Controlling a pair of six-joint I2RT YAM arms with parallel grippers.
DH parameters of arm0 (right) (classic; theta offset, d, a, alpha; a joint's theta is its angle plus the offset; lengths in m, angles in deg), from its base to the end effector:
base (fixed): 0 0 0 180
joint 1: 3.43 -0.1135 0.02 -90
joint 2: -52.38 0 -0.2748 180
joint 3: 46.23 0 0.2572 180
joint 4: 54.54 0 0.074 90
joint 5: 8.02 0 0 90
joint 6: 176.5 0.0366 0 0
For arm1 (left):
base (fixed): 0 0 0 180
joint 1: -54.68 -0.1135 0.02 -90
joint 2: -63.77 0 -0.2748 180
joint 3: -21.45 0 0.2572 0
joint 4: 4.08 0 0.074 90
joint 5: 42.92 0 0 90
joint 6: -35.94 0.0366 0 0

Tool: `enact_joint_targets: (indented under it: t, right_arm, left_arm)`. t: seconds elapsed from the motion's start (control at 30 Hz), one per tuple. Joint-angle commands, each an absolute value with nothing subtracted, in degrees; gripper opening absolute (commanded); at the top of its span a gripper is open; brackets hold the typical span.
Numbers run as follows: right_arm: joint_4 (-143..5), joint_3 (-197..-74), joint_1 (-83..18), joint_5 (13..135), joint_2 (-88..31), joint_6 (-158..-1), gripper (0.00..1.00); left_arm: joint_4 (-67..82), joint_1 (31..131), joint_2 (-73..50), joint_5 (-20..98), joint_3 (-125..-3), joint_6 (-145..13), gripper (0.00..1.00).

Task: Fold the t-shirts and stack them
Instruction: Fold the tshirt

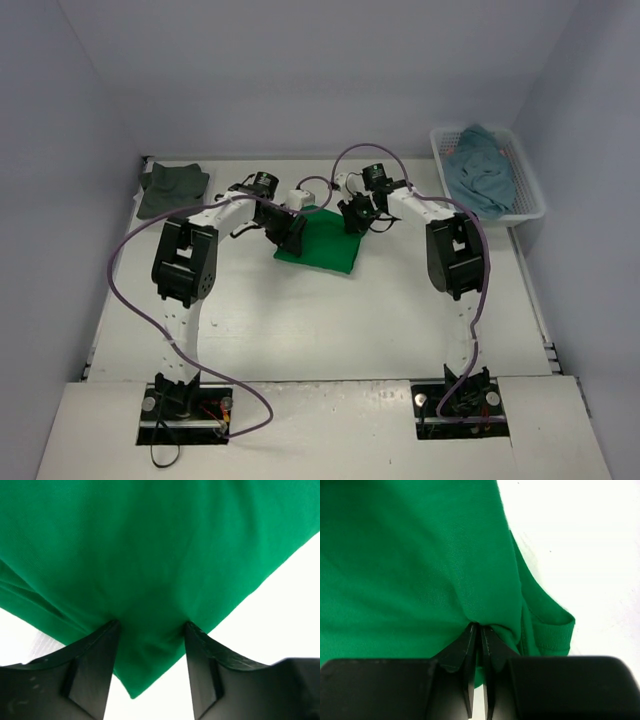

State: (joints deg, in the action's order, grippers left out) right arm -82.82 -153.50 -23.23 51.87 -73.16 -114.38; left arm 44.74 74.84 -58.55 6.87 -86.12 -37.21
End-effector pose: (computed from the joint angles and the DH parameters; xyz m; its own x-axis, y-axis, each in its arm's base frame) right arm 0.4611 0.1855 0.1798 -0.3150 -0.5433 -0.7782 -0.8654 0.5012 0.0003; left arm 0.4246 -0.1811 0.1889 -0.6500 0.4745 -0.5936 0.7537 0.5019 -0.4243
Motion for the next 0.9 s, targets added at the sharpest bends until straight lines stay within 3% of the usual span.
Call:
enact_joint_targets:
  t: [0.0, 0.33, 0.43, 0.87]
  right_arm:
    - [-82.88, -155.43, -22.16, 55.96, -72.69, -113.4, 0.07]
    - [-84.2, -152.45, -22.77, 53.16, -60.75, -112.25, 0.19]
    - [-86.39, -151.4, -23.56, 51.84, -58.81, -112.6, 0.2]
    - [-89.65, -145.51, -29.01, 50.43, -58.8, -113.4, 0.18]
  left_arm:
    - [43.95, 75.24, -55.85, 5.95, -85.04, -37.35, 0.47]
    - [44.04, 77.44, -53.48, 3.31, -80.91, -39.11, 0.28]
    - [44.04, 78.31, -52.69, 0.86, -79.24, -40.51, 0.19]
    - [41.23, 79.38, -49.35, 0.84, -78.44, -44.3, 0.0]
